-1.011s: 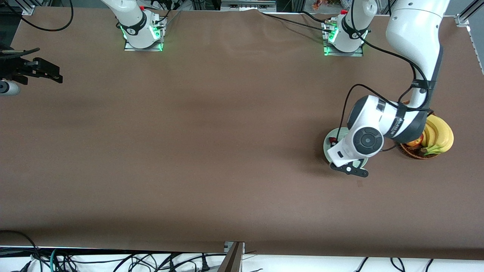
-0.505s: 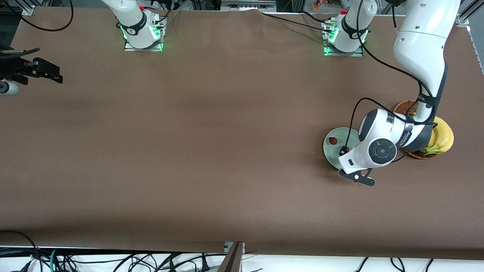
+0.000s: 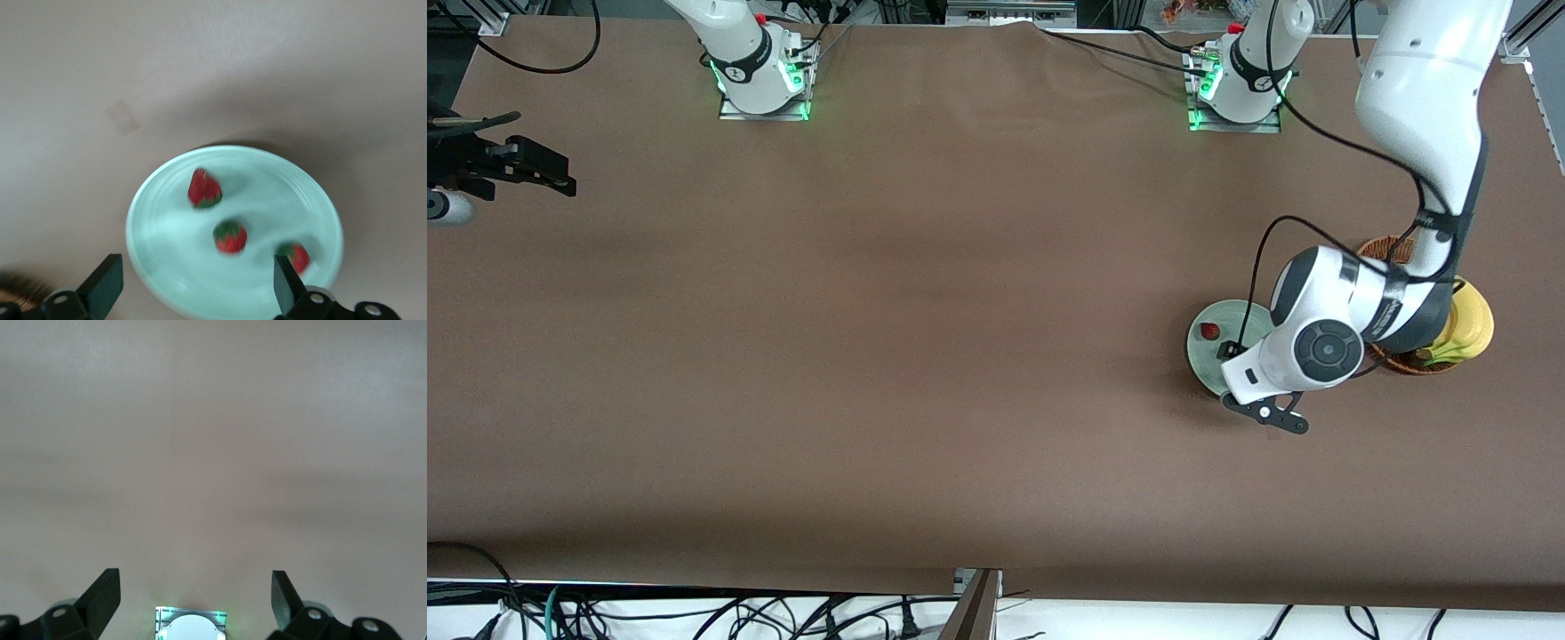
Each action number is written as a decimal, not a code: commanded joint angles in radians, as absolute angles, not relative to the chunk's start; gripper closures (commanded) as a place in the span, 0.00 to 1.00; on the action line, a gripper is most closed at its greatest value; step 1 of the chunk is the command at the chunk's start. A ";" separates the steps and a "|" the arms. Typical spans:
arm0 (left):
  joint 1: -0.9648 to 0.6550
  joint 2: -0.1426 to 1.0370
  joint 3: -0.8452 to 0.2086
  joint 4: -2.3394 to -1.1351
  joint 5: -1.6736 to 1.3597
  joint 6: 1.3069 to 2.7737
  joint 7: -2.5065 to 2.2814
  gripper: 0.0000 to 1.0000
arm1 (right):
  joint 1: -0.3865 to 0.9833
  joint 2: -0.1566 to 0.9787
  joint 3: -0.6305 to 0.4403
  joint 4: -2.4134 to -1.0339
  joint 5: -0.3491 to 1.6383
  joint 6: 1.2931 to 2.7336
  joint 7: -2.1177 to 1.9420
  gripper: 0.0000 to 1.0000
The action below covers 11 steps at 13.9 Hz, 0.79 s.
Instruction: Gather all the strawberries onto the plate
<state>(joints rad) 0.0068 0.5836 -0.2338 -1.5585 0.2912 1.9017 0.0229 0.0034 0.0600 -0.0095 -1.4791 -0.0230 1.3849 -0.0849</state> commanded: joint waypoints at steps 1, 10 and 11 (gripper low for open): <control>0.018 0.357 -0.241 -1.588 0.218 1.784 0.035 0.00 | -0.003 0.054 -0.009 -1.483 -0.005 1.391 -0.092 0.00; -0.013 0.042 -0.051 -1.599 0.010 1.621 0.020 0.00 | -0.003 0.054 -0.009 -1.483 0.006 1.391 -0.092 0.00; -0.029 -0.042 -0.035 -1.705 -0.001 1.682 0.020 0.00 | -0.003 0.055 -0.009 -1.483 0.006 1.391 -0.092 0.00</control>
<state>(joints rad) 0.0196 0.1173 -0.1042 -1.4970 0.0464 1.5768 0.0221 0.0034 0.0605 -0.0095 -1.4794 -0.0117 1.3862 -0.0849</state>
